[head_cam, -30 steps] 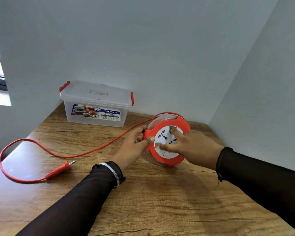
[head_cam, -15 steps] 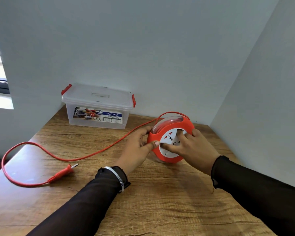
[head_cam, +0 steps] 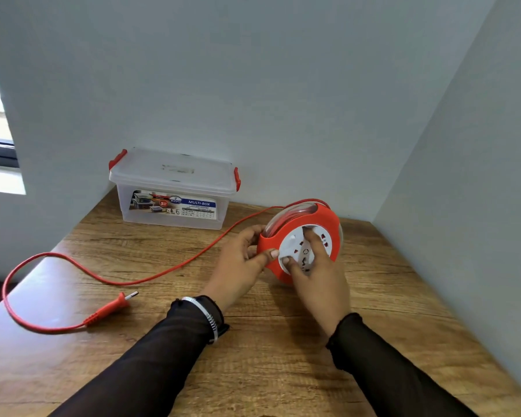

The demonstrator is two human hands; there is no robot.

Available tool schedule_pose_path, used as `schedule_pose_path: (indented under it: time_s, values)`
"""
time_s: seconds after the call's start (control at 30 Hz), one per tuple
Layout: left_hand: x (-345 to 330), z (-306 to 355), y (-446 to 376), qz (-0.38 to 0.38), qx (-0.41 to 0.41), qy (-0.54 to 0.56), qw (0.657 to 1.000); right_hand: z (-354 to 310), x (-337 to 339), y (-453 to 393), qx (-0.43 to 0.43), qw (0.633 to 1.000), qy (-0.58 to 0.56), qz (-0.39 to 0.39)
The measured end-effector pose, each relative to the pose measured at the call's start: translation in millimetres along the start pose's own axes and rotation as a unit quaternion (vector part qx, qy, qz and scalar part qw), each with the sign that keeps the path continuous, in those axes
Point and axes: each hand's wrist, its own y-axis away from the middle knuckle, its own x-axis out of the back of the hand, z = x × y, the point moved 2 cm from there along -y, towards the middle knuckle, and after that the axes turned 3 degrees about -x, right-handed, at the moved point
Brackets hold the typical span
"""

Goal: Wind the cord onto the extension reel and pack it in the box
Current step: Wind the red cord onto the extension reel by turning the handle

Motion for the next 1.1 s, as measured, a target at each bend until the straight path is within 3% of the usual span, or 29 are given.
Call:
schedule_pose_path:
  time_s: [0.17,0.37,0.53,0.63,0.7,0.77,0.93,1.0,1.1]
  values:
    - [0,-1,-2,-0.002,-0.002,-0.012,1.000,-5,-7,3,-0.114,0.973,-0.199,-0.014]
    - [-1,-3,1,0.003,0.008,-0.030,1.000,-19,-2,2,-0.258,0.856,-0.442,-0.072]
    - [-5,-3,4,0.001,-0.004,-0.044,0.999,-18,3,-3,-0.362,0.776,-0.502,-0.121]
    - [-5,-4,4,0.003,0.001,-0.030,1.000,-21,9,-1,-0.379,0.731,-0.545,-0.157]
    - [-5,-4,5,0.002,0.010,-0.030,0.999,-22,16,4,-0.361,0.751,-0.516,-0.199]
    - [-8,-6,6,-0.013,0.025,-0.036,0.999,-22,23,14,-0.350,0.795,-0.448,-0.212]
    - [-14,-7,6,-0.058,0.039,-0.053,0.996,-12,50,44,-0.293,0.888,-0.326,-0.137]
    - [-9,-4,4,-0.044,0.047,-0.061,0.996,-11,63,50,-0.203,0.932,-0.275,-0.119]
    - [-3,1,3,-0.041,0.051,-0.051,0.997,-17,81,43,0.047,0.992,-0.062,-0.097]
